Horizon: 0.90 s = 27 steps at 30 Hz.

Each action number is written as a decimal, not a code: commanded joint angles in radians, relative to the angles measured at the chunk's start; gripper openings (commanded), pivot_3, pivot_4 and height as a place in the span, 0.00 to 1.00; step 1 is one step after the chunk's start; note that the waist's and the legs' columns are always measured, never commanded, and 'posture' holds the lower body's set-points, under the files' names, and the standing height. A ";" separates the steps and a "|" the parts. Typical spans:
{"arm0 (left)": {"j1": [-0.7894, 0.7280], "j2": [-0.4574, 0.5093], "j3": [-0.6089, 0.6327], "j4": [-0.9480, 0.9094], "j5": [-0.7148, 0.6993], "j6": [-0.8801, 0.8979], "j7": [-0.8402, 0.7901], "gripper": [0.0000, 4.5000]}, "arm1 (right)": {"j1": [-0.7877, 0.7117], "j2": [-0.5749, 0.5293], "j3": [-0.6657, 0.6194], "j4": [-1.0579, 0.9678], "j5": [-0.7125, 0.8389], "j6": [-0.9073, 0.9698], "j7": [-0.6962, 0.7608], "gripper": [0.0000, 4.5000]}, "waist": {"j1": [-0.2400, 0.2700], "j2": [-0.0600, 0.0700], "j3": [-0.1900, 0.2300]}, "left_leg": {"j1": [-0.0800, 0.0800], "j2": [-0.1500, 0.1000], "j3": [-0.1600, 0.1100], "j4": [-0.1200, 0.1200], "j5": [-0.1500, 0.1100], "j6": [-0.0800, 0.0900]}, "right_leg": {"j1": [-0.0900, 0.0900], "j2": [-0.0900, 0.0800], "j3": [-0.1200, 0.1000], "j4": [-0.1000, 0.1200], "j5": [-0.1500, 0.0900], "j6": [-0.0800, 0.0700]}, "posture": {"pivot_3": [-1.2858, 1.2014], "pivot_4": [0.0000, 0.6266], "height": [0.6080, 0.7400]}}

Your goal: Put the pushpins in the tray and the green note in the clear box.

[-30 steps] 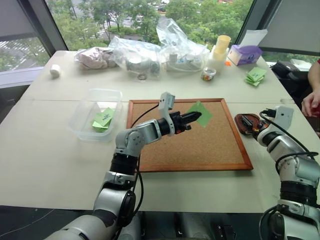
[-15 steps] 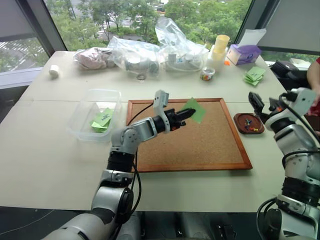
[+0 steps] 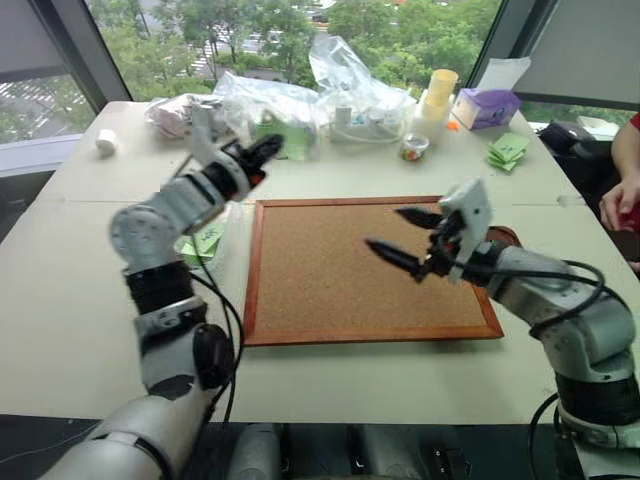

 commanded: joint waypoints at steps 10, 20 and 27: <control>0.139 0.144 0.102 -0.123 -0.072 0.162 0.233 0.00 | -0.033 0.005 0.078 0.063 -0.120 -0.120 0.086 0.99 | 0.008 -0.006 0.000 | 0.000 -0.004 -0.003 0.001 0.000 -0.001 | 0.002 -0.007 -0.004 0.000 0.000 0.000 | 0.52 0.24 0.99; 0.197 0.240 -0.018 -0.134 0.051 0.083 0.126 0.88 | -0.033 0.018 0.080 0.076 -0.172 -0.137 0.088 1.00 | 0.007 -0.007 0.001 | 0.000 -0.003 -0.003 0.001 0.001 -0.002 | 0.001 -0.005 -0.004 0.000 0.000 0.000 | 0.52 0.24 0.99; 0.206 0.457 -0.256 -0.212 0.217 -0.167 -0.287 0.99 | -0.026 0.019 0.015 0.071 -0.142 -0.108 0.069 1.00 | 0.006 -0.007 0.002 | 0.000 -0.004 -0.003 0.000 0.001 -0.002 | 0.001 -0.005 -0.004 0.000 0.000 -0.001 | 0.52 0.24 0.99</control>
